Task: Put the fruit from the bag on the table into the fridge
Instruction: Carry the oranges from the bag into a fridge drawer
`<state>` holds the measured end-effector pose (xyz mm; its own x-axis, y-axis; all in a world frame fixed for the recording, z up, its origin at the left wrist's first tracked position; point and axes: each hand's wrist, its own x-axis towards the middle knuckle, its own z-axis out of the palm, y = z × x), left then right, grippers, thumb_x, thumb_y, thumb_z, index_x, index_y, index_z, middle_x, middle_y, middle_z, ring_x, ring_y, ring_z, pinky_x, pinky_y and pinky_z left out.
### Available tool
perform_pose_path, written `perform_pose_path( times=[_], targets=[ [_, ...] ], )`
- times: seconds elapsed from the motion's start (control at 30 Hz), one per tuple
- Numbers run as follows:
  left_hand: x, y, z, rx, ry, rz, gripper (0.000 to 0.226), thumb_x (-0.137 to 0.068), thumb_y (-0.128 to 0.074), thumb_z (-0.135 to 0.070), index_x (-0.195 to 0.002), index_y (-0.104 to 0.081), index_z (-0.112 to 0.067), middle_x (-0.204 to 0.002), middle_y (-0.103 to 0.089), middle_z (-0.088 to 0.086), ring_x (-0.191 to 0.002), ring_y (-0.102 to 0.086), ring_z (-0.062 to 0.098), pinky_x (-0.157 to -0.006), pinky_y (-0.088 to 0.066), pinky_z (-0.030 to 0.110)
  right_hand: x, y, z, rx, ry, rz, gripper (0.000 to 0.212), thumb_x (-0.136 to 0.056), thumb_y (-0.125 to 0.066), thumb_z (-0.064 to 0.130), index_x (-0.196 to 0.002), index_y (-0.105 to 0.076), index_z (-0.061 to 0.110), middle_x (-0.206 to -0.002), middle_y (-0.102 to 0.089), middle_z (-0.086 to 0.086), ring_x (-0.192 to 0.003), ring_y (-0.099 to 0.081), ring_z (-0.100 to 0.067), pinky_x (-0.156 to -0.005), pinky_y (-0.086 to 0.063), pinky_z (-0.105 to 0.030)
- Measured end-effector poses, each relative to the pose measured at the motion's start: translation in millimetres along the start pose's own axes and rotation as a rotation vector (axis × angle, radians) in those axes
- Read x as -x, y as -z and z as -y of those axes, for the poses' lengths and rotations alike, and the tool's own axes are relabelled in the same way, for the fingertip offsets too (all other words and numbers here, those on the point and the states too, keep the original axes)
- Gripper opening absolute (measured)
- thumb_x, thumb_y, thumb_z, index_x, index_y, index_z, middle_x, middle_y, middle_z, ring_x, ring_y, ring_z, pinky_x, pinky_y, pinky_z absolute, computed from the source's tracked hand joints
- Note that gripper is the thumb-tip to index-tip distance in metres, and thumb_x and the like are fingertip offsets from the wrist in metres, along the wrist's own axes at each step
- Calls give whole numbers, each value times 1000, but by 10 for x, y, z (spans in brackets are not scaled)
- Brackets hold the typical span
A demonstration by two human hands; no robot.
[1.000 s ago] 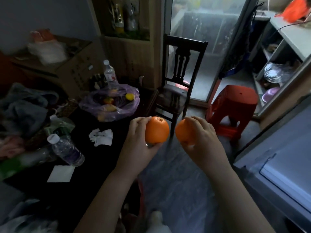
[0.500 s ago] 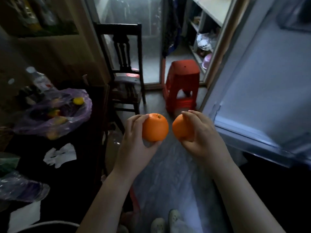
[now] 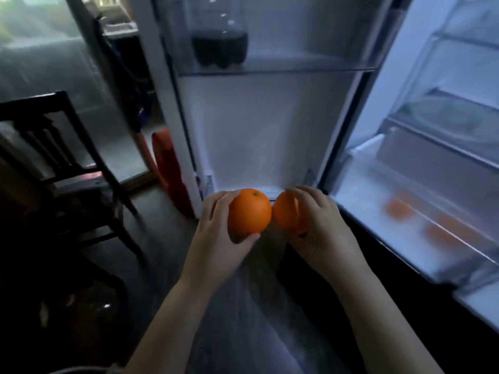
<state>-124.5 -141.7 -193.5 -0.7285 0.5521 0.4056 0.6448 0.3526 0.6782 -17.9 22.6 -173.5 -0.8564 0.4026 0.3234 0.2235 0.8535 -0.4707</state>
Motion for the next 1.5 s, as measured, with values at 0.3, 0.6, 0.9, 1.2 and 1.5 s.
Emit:
perform_pose_path(
  times=[0.3, 0.6, 0.9, 1.2, 1.5],
  targets=[
    [-365, -1373, -1343, 250, -132, 195, 73, -68, -82, -21, -129, -43, -34, -127, -31, -19, -112, -42, 0, -91, -40, 19, 557, 1297, -1288, 170, -150, -179, 67, -70, -77, 18, -131, -50, 15, -135, -50, -8, -118, -47, -30, -94, -38, -32],
    [-457, -2425, -2104, 264, -267, 369, 72, -69, -81, -26, -130, -42, -35, -128, -33, -16, -112, -42, -1, -88, -36, 8, 1070, 1868, -2255, 200, -315, -240, 66, -74, -73, 14, -134, -47, 17, -138, -44, -3, -126, -39, -23, -86, -38, -27],
    [-1107, -2851, -2018, 300, -296, 466, 74, -69, -82, -21, -130, -42, -37, -129, -35, -11, -115, -44, -3, -94, -40, 17, 795, 1968, -2712, 116, -376, -204, 70, -75, -71, 20, -138, -41, 24, -142, -39, 4, -127, -33, -15, -96, -27, -22],
    [-2340, -3204, -1681, 137, -377, 752, 74, -69, -82, -28, -129, -39, -38, -128, -41, -18, -116, -44, 1, -98, -44, 29, 3, 1880, -3154, 146, -339, -2, 74, -74, -73, 26, -140, -38, 25, -140, -38, 5, -129, -34, -17, -102, -33, -27],
    [-2898, -3612, -1550, -351, -488, 1115, 80, -69, -78, -38, -137, -38, -29, -132, -43, -7, -119, -44, 14, -94, -39, 28, -372, 1652, -3575, 221, -338, 367, 81, -74, -71, 30, -144, -29, 26, -140, -35, 3, -127, -34, -17, -100, -39, -35]
  ],
)
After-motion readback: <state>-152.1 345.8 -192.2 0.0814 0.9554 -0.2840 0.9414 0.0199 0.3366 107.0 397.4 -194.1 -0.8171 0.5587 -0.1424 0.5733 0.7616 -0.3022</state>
